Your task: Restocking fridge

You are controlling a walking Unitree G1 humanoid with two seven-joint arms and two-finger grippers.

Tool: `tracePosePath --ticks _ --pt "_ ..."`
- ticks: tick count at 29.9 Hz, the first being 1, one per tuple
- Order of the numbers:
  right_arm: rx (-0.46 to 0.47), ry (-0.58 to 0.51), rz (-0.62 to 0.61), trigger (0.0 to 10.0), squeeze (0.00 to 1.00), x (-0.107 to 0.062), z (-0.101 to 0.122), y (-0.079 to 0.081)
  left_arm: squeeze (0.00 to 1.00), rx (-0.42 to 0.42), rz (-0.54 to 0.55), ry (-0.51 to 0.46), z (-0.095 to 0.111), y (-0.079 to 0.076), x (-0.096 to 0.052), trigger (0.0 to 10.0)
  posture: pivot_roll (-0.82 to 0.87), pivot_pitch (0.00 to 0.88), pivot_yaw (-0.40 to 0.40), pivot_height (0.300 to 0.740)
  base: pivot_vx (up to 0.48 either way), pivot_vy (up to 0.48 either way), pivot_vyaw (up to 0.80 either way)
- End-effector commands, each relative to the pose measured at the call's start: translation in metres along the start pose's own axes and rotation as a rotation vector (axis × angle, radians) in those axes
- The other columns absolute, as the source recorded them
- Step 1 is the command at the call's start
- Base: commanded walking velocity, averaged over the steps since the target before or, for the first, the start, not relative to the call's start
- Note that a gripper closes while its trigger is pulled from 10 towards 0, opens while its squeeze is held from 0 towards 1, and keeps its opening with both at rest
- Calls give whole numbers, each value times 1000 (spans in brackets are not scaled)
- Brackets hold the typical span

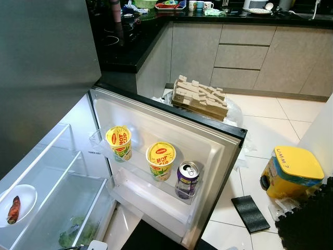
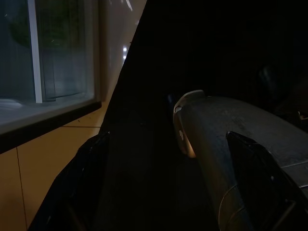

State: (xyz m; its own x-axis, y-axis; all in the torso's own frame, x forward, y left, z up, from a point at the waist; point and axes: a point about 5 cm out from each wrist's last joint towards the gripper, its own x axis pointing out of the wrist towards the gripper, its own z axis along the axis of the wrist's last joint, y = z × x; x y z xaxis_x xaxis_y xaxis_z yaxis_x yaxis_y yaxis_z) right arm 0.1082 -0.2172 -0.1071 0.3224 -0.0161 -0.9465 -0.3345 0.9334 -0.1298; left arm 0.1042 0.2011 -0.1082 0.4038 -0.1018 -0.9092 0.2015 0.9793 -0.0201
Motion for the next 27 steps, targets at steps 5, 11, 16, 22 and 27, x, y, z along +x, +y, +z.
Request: tracePosePath --ticks 5,11,16,22,27 --pt "8 9 8 10000 0 0 -3 3 0 -11 -24 46 -11 -9 0 10000 -20 0 -2 740 0 0 0" --pt "12 8 10 10000 0 0 -3 3 0 -12 -27 43 -10 -10 0 10000 -19 0 -3 740 0 0 0" --pt "10 7 10 10000 0 0 -2 3 0 -12 -28 42 -10 -11 1 10000 -18 0 -6 740 0 0 0" --pt "6 4 7 10000 0 0 -1 1 0 -10 -31 42 -10 -12 1 10000 -18 0 -6 740 0 0 0" --pt "3 3 8 10000 0 0 0 0 0 -11 -33 41 -9 -13 1 10000 -17 0 -10 740 0 0 0"
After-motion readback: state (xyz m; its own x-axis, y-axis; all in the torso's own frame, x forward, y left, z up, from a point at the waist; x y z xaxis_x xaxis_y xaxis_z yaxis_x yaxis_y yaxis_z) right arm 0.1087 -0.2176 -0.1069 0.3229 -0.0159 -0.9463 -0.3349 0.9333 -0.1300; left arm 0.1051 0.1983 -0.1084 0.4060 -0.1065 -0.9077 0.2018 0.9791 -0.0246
